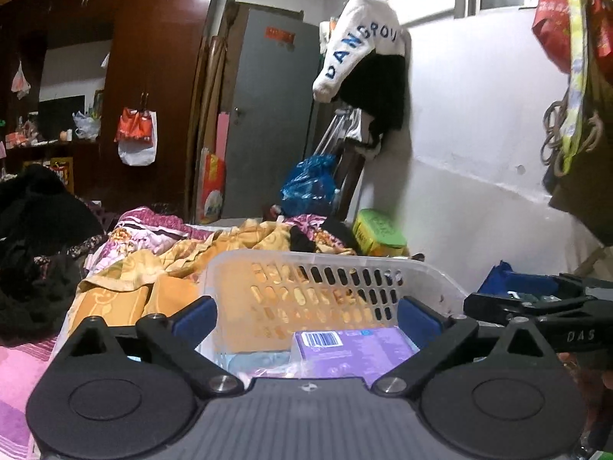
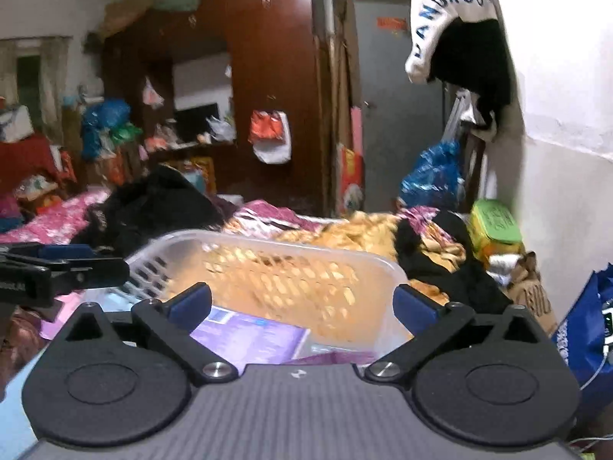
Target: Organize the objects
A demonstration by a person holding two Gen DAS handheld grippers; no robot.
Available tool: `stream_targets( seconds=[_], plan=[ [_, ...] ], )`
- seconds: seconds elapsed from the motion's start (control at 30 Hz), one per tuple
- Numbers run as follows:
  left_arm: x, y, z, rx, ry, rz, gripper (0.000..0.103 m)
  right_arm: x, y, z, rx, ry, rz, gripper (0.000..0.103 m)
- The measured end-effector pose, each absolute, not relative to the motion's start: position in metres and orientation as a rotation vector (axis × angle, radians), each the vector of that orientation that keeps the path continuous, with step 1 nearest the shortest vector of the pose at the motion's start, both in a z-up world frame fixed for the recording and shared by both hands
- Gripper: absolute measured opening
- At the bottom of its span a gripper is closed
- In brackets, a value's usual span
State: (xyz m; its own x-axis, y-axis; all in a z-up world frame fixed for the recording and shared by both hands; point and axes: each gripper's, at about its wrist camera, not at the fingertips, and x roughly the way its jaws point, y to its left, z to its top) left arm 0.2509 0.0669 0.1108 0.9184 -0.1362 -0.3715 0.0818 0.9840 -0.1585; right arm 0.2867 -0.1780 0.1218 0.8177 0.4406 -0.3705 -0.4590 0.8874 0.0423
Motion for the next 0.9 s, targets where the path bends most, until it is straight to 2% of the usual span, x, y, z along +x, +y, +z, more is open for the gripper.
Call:
stream_targets(
  seconds=[0.17, 0.33, 0.63, 0.77, 0.9],
  plan=[
    [0.197, 0.073, 0.106, -0.119, 0.281, -0.113, 0.101, 0.249, -0.179, 0.111, -0.051, 0.334, 0.556, 0.103],
    [0.137, 0.097, 0.077, -0.157, 0.247, -0.103, 0.101, 0.215, -0.171, 0.081, -0.083, 0.314, 0.639, 0.103],
    [0.104, 0.128, 0.009, -0.249, 0.324, -0.056, 0.1, 0.201, -0.132, 0.038, -0.067, 0.359, 0.833, 0.102],
    [0.11, 0.125, -0.003, -0.247, 0.358, -0.076, 0.099, 0.2, -0.107, 0.03, -0.123, 0.365, 0.842, 0.087],
    [0.119, 0.121, -0.01, -0.23, 0.378, -0.087, 0.094, 0.201, -0.091, 0.028, -0.18, 0.376, 0.861, 0.072]
  ],
)
